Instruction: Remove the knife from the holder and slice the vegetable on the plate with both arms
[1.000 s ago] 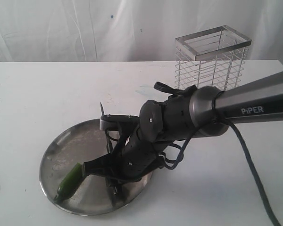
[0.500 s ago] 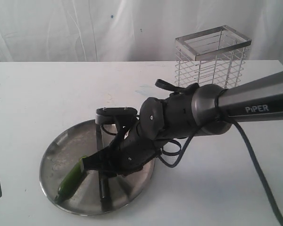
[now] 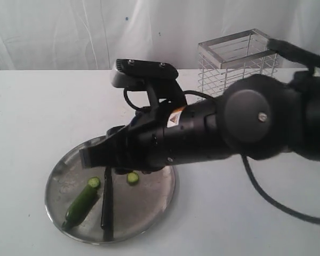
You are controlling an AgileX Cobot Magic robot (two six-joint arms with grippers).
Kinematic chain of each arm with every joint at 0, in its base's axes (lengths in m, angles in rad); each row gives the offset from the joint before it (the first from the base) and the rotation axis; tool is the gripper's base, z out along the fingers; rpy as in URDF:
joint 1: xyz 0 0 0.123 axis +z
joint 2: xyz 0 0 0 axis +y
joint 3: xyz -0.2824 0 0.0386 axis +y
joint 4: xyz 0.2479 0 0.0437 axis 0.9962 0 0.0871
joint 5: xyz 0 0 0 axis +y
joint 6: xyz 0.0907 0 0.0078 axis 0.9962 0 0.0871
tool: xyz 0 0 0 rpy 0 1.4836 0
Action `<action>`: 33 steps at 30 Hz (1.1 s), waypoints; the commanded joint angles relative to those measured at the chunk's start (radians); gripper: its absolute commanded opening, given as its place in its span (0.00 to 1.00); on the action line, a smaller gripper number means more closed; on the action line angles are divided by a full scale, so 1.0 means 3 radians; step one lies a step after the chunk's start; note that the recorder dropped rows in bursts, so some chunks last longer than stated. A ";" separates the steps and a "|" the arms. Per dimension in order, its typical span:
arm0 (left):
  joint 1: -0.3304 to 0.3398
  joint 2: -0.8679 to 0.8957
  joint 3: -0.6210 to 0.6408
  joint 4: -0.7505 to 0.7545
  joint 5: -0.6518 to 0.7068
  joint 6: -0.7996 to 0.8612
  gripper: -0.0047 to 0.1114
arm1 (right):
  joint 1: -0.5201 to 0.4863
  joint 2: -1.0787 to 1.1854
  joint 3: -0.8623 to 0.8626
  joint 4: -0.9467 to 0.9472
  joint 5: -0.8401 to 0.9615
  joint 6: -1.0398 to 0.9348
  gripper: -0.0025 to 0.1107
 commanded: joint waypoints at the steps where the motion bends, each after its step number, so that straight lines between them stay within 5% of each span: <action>1: -0.0016 -0.0042 0.0151 0.0356 0.0030 0.0003 0.04 | 0.0244 -0.0293 0.0282 0.0005 -0.0127 -0.0041 0.37; 7: -0.0016 -0.0042 0.0741 0.0691 -0.0099 0.0009 0.04 | 0.0594 -0.0408 0.0523 0.0005 -0.0350 -0.0033 0.37; 10: -0.0016 -0.0042 0.0748 0.0731 -0.0711 0.0008 0.04 | 0.0765 -0.0416 0.0649 0.0005 -0.0726 -0.0017 0.32; 14: -0.0016 -0.0042 0.0748 0.0731 -0.0818 0.0008 0.04 | 0.0997 -0.0547 0.0821 0.0019 -0.1350 0.0098 0.02; 24: -0.0016 -0.0042 0.0748 0.0731 -0.0818 0.0008 0.04 | 0.1127 -0.1052 0.0880 0.0013 -0.1384 0.0165 0.02; 30: -0.0016 -0.0042 0.0748 0.0731 -0.0818 0.0014 0.04 | 0.1127 -0.1242 0.0880 -0.0015 -0.1518 -0.0271 0.02; 33: -0.0016 -0.0042 0.0748 0.0731 -0.0818 0.0014 0.04 | 0.1127 -0.1342 0.0880 -0.0015 -0.1367 -0.1003 0.02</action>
